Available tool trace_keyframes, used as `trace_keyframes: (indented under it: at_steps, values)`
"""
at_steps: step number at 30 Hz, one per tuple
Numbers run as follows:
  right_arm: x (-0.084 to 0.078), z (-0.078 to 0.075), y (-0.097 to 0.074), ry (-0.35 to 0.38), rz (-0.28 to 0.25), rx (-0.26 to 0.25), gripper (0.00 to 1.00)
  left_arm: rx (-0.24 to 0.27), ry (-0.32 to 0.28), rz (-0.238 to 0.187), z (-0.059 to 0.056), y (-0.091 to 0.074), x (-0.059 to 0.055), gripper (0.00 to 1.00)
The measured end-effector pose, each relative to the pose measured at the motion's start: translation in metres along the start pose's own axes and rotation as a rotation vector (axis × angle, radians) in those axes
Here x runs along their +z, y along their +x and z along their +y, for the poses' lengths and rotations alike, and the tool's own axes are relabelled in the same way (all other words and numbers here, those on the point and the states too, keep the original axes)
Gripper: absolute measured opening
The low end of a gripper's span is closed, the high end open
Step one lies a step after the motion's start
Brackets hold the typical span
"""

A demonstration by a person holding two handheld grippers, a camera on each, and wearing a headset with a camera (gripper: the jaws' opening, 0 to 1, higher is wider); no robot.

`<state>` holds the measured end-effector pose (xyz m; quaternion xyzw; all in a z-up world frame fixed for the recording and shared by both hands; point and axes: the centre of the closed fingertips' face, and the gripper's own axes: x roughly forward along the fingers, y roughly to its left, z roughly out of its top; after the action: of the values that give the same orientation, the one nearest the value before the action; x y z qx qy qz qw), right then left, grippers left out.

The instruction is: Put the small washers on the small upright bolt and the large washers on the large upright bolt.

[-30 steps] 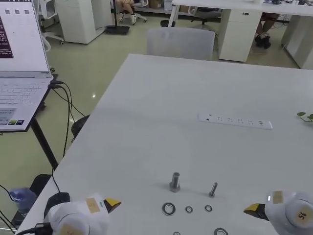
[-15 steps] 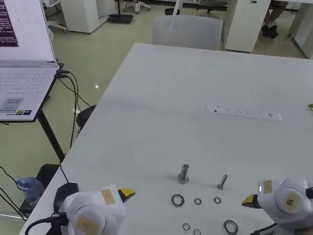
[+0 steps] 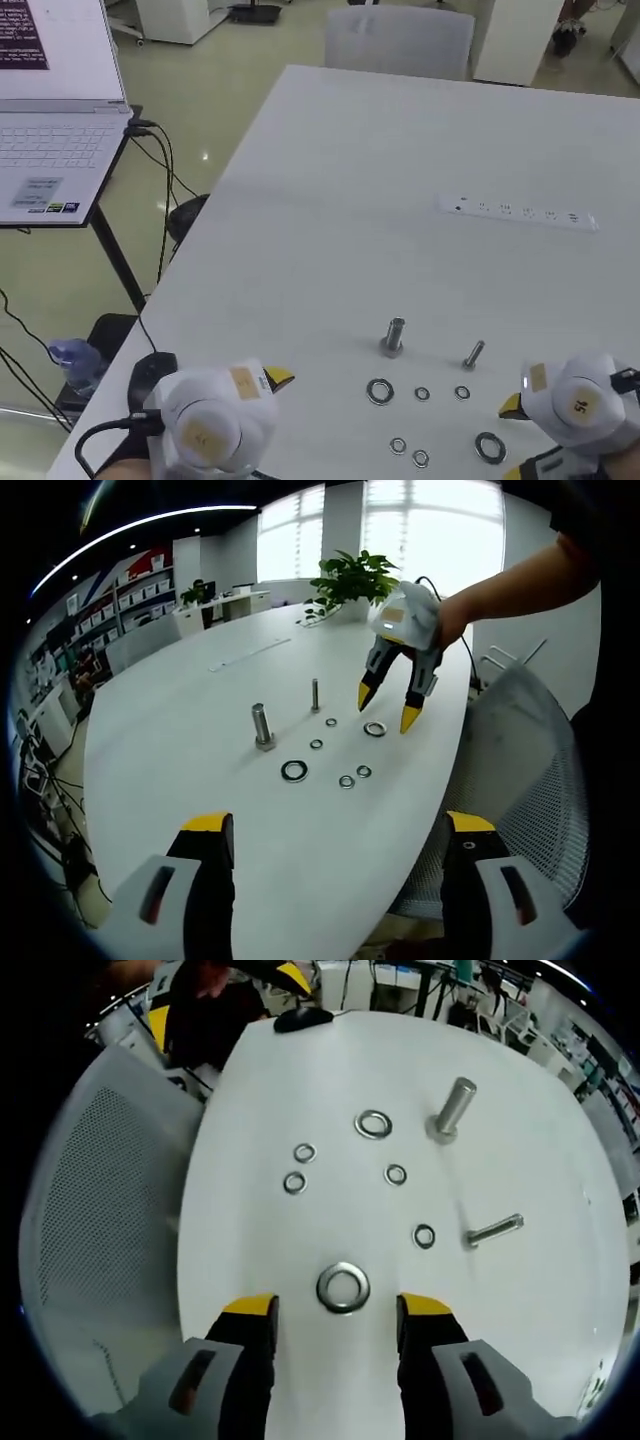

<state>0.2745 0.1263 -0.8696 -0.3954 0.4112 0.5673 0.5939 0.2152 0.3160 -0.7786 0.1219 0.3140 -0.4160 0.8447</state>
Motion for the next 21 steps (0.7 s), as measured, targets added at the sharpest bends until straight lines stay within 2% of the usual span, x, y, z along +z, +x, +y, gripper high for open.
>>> trace_keyframes:
  at_steps: [8, 10, 14, 21]
  values:
    - [0.0003, -0.0013, 0.0067, -0.004, 0.017, 0.01, 0.47, -0.017, -0.003, 0.005, 0.0006, -0.0019, -0.0044, 0.81]
    - [-0.0007, -0.0028, 0.0086, -0.014, 0.027, 0.004, 0.45, -0.017, 0.007, 0.021, 0.0017, -0.001, -0.008, 0.81]
    - [-0.0019, -0.0022, 0.0099, -0.021, 0.041, 0.008, 0.43, -0.023, 0.011, 0.018, 0.0024, -0.0007, -0.0063, 0.8]
    - [0.0002, -0.0038, 0.0108, -0.017, 0.029, 0.012, 0.43, -0.031, 0.009, 0.016, 0.0002, 0.001, -0.0052, 0.77]
